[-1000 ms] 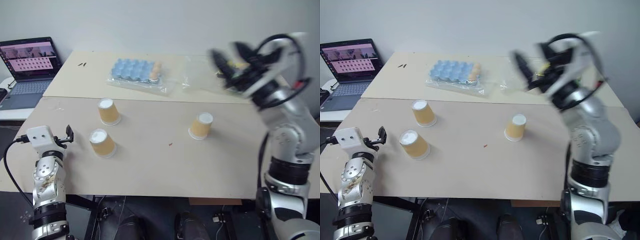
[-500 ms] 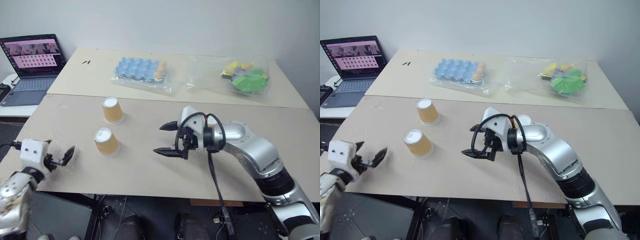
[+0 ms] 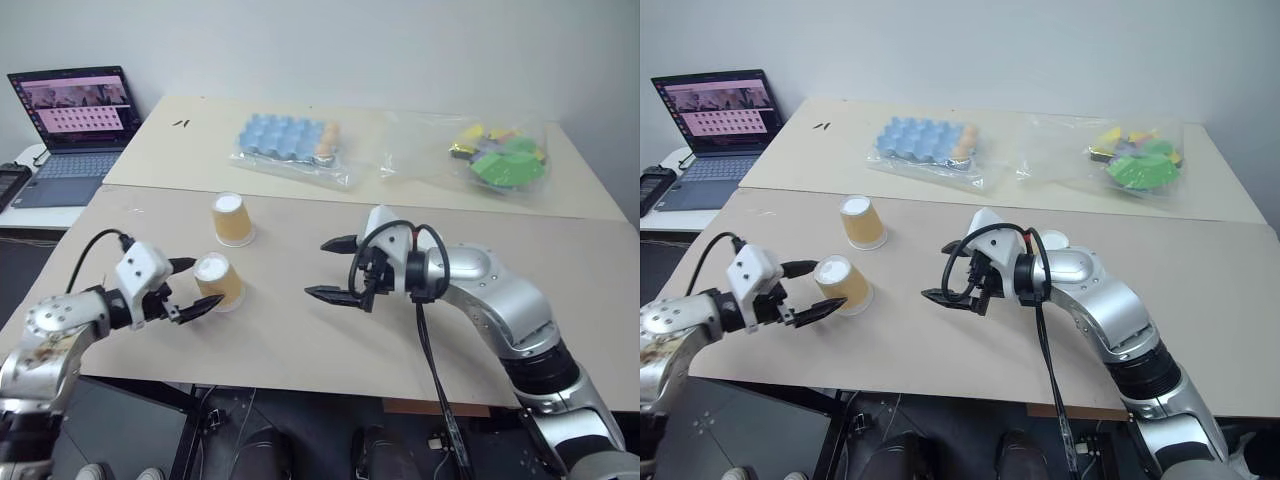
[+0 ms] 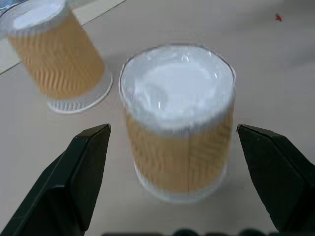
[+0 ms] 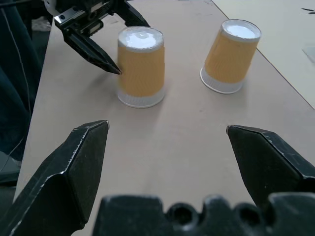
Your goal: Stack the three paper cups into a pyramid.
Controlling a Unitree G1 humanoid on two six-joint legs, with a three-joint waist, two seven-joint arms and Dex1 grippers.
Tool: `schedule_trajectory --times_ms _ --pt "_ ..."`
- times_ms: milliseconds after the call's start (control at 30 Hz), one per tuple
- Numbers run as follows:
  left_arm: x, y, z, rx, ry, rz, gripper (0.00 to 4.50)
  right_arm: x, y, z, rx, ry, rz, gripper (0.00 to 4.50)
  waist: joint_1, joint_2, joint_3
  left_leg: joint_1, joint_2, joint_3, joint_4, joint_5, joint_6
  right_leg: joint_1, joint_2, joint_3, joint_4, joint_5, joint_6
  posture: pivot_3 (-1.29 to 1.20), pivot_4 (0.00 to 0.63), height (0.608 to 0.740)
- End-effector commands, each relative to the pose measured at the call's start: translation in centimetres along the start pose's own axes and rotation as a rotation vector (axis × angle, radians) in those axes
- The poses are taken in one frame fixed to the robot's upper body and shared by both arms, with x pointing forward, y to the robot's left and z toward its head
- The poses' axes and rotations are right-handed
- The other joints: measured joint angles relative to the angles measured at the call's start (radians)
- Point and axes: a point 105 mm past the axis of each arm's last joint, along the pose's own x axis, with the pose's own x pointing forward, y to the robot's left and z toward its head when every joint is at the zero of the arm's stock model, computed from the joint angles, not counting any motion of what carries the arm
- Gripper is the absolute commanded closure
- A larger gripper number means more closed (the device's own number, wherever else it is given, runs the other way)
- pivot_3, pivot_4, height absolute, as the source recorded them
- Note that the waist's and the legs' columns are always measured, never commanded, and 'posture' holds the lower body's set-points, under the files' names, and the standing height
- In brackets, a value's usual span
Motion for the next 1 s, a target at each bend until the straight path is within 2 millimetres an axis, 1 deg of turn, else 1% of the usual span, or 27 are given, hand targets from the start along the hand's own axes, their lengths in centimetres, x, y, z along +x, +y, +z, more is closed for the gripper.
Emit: schedule_trajectory --times_ms 33,167,333,400,467,533,667,733,867,933,1000 --pt "1.0 -0.1 1.1 0.03 -0.034 -0.053 0.11 -0.9 -0.3 1.4 -0.049 -0.037 -0.037 0.0 -0.005 0.0 0.0 0.0 0.0 0.0 0.0 0.0 0.0 0.0 0.001 0.0 0.0 0.0 0.0 0.0 0.15 0.733" --pt "1.9 0.1 1.6 0.016 -0.054 -0.071 0.11 -1.1 -0.5 1.3 -0.048 -0.028 -0.059 0.0 -0.006 0.0 0.0 -0.001 0.0 0.001 -0.001 0.0 0.0 0.0 0.001 0.0 0.0 0.0 0.0 0.0 0.15 0.733" --pt "2.1 0.1 1.8 0.002 -0.061 -0.083 0.11 -1.3 -0.7 1.1 -0.044 -0.017 -0.082 0.0 -0.005 0.0 0.0 0.0 0.002 0.0 0.0 0.0 0.0 0.0 0.001 0.001 -0.001 0.0 0.001 0.0 0.15 0.733" --pt "2.1 0.2 1.8 0.001 -0.061 -0.081 0.51 -1.3 -0.8 1.0 -0.044 -0.016 -0.087 0.0 -0.005 0.0 0.0 0.0 0.002 0.0 0.0 0.0 0.0 0.0 0.001 0.0 -0.001 0.0 0.001 0.0 0.15 0.733" --pt "2.1 0.3 1.8 -0.002 -0.061 -0.078 1.06 -1.3 -1.0 1.0 -0.045 -0.012 -0.096 0.0 -0.005 0.0 0.0 0.0 0.002 0.0 0.0 0.0 0.0 0.0 0.001 0.0 -0.001 0.0 0.001 0.0 0.15 0.733" --pt "2.2 0.3 1.8 -0.005 -0.06 -0.078 1.78 -1.3 -1.1 0.9 -0.045 -0.008 -0.102 0.0 -0.005 0.0 0.0 0.0 0.002 0.0 0.0 0.0 0.0 0.0 0.001 0.0 -0.001 0.0 0.001 0.0 0.15 0.733" --pt "2.4 0.3 1.9 -0.004 -0.058 -0.075 1.85 -1.3 -1.3 1.0 -0.047 -0.007 -0.109 0.0 -0.005 0.0 0.0 0.0 0.002 0.0 0.0 0.0 0.0 0.0 0.001 0.0 -0.001 0.0 0.001 0.0 0.15 0.733" --pt "2.9 0.1 2.4 0.0 -0.073 -0.091 1.85 -1.6 -1.6 1.2 -0.053 -0.008 -0.127 0.0 -0.005 0.0 0.0 0.0 0.002 0.0 0.0 0.0 0.0 0.0 0.001 0.0 -0.001 0.0 0.001 0.0 0.15 0.733" --pt "5.0 -0.8 4.7 0.009 -0.155 -0.135 1.85 -2.5 -2.9 2.1 -0.072 -0.022 -0.185 0.0 0.005 0.0 0.0 0.0 0.001 0.0 0.002 0.0 0.0 0.0 0.001 0.0 -0.001 0.0 0.001 0.0 0.15 0.733" --pt "7.6 -2.6 6.4 0.026 -0.21 -0.221 1.85 -3.2 -3.7 3.2 -0.082 -0.048 -0.218 0.0 0.014 0.0 0.0 0.0 0.001 -0.001 0.002 0.0 0.0 0.001 0.001 0.0 -0.001 0.0 0.001 0.0 0.15 0.733" --pt "9.9 -4.4 7.8 0.043 -0.252 -0.302 1.85 -3.7 -4.1 3.9 -0.088 -0.066 -0.236 0.0 0.019 0.0 0.0 -0.001 -0.001 0.0 0.003 0.0 0.0 0.001 0.0 0.0 -0.001 0.0 0.001 0.0 0.15 0.733"
